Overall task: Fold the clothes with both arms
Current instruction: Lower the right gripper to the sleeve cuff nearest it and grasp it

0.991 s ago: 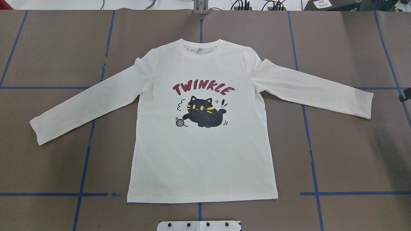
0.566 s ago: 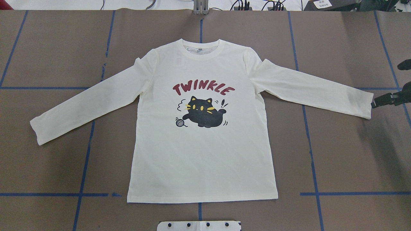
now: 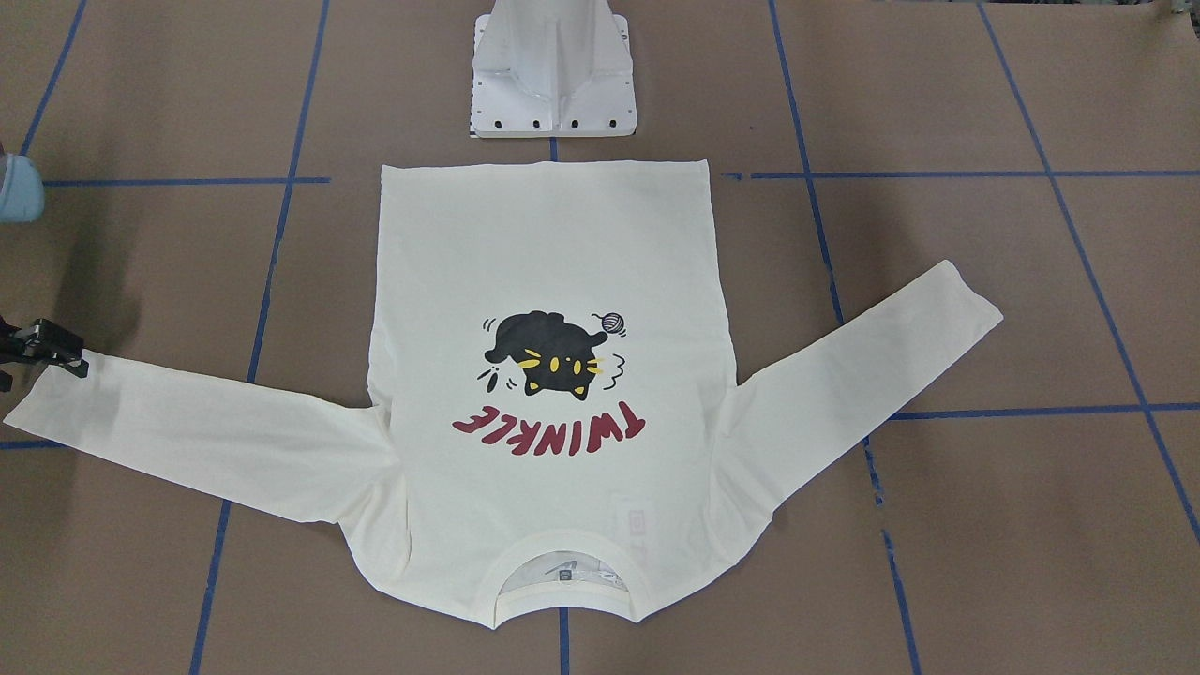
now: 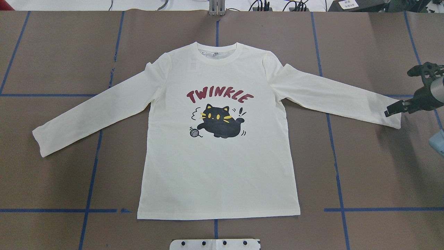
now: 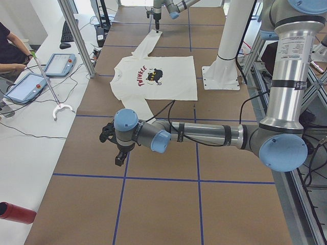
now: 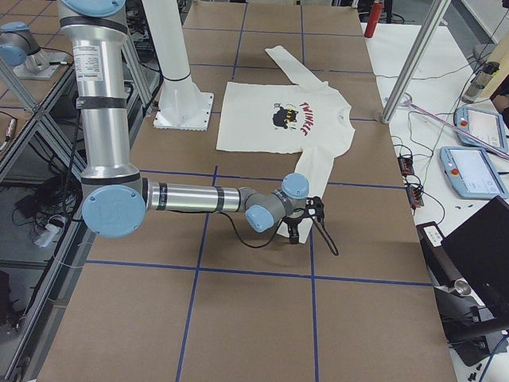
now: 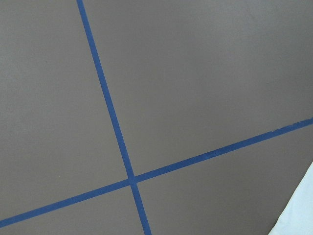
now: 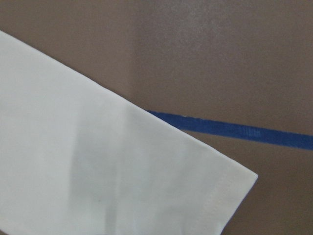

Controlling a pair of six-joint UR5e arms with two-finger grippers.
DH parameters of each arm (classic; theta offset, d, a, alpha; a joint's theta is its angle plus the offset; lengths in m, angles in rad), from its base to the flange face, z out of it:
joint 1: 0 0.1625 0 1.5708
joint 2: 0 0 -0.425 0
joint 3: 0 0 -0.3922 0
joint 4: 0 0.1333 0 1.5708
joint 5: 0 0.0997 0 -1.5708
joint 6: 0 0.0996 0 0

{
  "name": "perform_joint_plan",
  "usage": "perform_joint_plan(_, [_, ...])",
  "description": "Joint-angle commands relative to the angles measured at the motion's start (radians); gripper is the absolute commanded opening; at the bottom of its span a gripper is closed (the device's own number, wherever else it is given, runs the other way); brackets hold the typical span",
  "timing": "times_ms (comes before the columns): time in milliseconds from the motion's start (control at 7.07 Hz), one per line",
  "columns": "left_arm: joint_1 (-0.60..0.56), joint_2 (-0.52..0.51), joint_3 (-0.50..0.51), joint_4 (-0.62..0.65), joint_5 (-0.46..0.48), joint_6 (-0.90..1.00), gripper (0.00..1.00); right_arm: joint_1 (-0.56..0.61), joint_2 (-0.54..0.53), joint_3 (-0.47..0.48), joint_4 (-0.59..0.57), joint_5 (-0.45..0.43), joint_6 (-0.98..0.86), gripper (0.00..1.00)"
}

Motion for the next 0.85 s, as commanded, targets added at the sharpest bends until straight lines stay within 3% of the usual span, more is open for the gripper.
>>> perform_joint_plan(0, [0.0, 0.002, 0.002, 0.0, 0.0, 0.0, 1.0, -0.005, 0.001, -0.008, -0.002, 0.003, 0.002, 1.0])
perform_joint_plan(708, [0.0, 0.002, -0.001, 0.0, -0.002, 0.003, 1.0, -0.004, 0.0, -0.034, -0.009, -0.003, 0.001, 1.0])
